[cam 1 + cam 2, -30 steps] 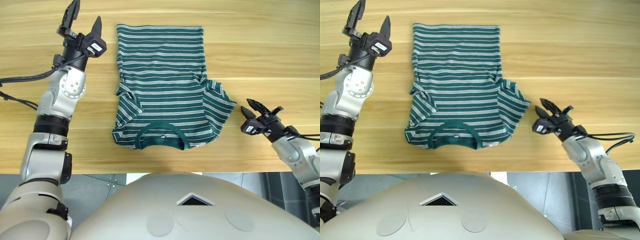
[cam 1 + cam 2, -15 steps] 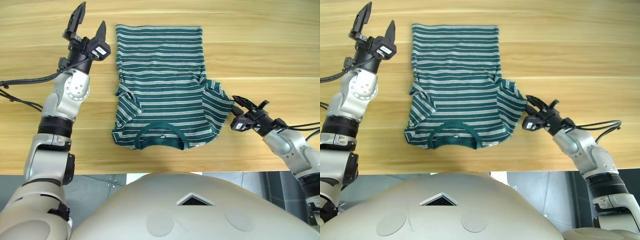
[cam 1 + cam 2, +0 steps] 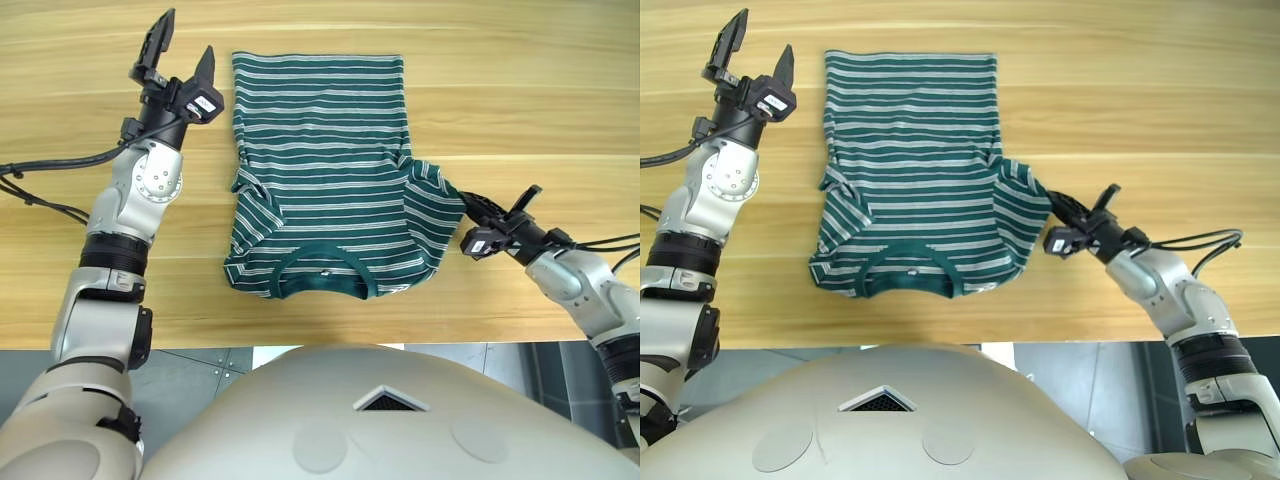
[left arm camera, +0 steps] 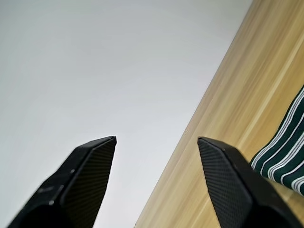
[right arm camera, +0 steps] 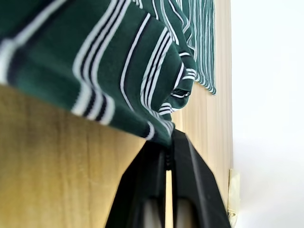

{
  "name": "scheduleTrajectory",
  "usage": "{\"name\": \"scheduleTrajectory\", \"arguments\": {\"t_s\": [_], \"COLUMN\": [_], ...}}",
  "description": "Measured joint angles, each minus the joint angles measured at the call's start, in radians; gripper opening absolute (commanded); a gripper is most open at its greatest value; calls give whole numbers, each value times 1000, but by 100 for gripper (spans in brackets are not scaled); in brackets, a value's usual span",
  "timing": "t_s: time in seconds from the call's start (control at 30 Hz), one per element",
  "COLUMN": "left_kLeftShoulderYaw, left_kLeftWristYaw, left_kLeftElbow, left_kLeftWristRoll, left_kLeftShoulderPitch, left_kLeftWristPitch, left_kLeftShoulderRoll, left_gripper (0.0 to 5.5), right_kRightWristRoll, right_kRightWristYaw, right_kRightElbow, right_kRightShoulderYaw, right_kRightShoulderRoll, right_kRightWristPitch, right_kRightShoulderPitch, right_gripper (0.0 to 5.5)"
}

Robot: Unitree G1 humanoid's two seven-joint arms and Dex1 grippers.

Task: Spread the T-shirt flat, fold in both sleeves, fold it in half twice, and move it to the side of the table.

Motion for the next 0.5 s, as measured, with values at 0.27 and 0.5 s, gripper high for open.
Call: {"name": "scheduleTrajectory", "arguments": {"t_s": [0.27, 0.5], "left_kLeftShoulderYaw": [-1, -21], "left_kLeftWristYaw": [-1, -1], "left_kLeftElbow": [0, 2], "left_kLeftWristRoll": [0, 2], "left_kLeftShoulderPitch": [0, 0], "left_kLeftWristPitch": [-2, -1], "left_kLeftShoulderRoll": [0, -5], "left_gripper": [320, 320], "right_kRightWristRoll": [6, 30], "right_kRightWristYaw": [-26, -60], "right_kRightElbow": [16, 19], "right_kRightShoulderYaw": [1, -8], "right_kRightShoulderRoll": [46, 116], "right_kRightWristPitch": [-25, -54], "right_kRightShoulderPitch": [-15, -36], "right_gripper": [1, 1]}}
